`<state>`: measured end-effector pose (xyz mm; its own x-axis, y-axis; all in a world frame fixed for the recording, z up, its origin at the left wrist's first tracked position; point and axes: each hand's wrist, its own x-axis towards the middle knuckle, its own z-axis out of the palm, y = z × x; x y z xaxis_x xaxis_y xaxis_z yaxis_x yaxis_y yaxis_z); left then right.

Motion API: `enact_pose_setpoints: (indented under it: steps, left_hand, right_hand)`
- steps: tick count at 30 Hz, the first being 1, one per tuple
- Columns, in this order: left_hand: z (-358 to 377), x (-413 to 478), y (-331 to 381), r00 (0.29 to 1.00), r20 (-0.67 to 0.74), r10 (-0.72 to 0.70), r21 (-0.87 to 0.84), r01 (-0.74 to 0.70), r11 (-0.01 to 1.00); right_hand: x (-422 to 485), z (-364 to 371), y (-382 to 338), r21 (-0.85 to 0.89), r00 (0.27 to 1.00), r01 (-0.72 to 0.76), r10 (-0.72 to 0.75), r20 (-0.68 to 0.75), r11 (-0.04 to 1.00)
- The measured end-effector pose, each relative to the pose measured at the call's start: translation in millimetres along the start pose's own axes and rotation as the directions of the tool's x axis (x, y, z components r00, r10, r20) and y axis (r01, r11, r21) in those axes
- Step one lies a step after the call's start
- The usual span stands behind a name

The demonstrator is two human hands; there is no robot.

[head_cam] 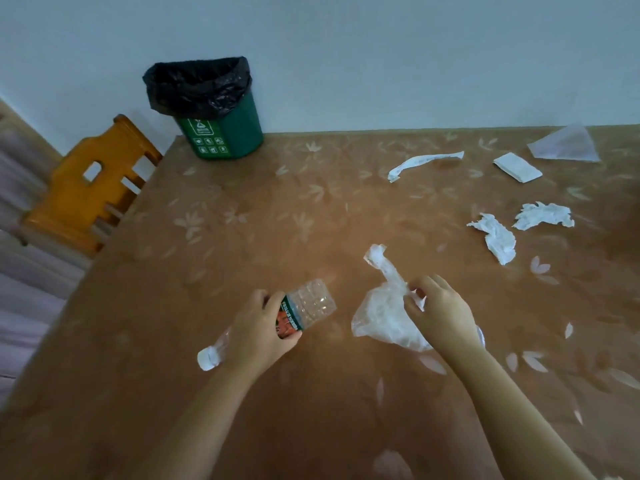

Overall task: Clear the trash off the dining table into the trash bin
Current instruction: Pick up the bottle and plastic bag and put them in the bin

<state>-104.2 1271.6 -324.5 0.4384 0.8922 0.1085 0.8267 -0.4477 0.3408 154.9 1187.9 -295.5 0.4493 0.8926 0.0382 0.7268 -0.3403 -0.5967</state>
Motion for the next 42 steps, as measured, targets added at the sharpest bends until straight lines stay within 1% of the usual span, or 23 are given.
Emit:
enact_pose_setpoints:
  steps: [5,9,12,18,21,26,31,33,36,39,42]
  left_hand:
    - [-56.7,-73.2,-18.6,0.994,-0.090,-0.068,0.021,0.070,0.997]
    - [-106.0,-141.3,-35.8,0.975,-0.177,-0.137,0.052,0.148,0.988]
    - [-144.3,-196.9,-53.1,0.955,-0.238,-0.176,0.068,0.197,0.978]
    - [-212.3,-315.7,-100.0,0.890,-0.379,-0.252,0.080,0.303,0.950]
    - [-236.1,-376.3,-125.1,0.859,-0.425,-0.287,0.071,0.348,0.935]
    - [-259.7,-466.7,-161.6,0.803,-0.443,-0.398,0.029,0.457,0.889]
    - [-262.9,-519.5,-197.5,0.754,-0.440,-0.487,0.002,0.543,0.840]
    - [-261.7,-525.6,-209.8,0.743,-0.432,-0.511,-0.012,0.562,0.827]
    - [-262.4,-528.2,-240.0,0.718,-0.418,-0.556,-0.045,0.595,0.802]
    - [-264.5,-524.0,-277.3,0.709,-0.381,-0.593,-0.059,0.622,0.781]
    - [-271.6,-514.8,-321.8,0.701,-0.347,-0.623,-0.054,0.648,0.759]
  right_hand:
    - [-43.5,6.5,-50.7,0.047,0.993,0.075,-0.078,0.086,0.996]
    - [-83.0,17.0,-93.8,0.068,0.973,0.195,-0.201,0.116,0.979]
    - [-120.0,29.6,-131.2,0.079,0.946,0.296,-0.303,0.112,0.952]
    - [-207.4,54.2,-215.1,0.083,0.858,0.501,-0.507,0.086,0.862]
    - [-254.5,71.2,-260.0,0.104,0.791,0.600,-0.608,0.070,0.793]
    - [-323.5,113.7,-323.2,0.118,0.705,0.685,-0.695,0.141,0.719]
    - [-362.6,155.2,-374.2,0.146,0.641,0.732,-0.746,0.183,0.665]
    - [-364.6,167.6,-387.6,0.135,0.625,0.747,-0.757,0.191,0.651]
    - [-360.7,190.0,-414.5,0.149,0.643,0.712,-0.723,0.254,0.686]
    - [-347.5,212.8,-442.4,0.099,0.618,0.757,-0.756,0.217,0.646]
    - [-327.4,243.4,-476.9,0.113,0.618,0.747,-0.747,0.246,0.655]
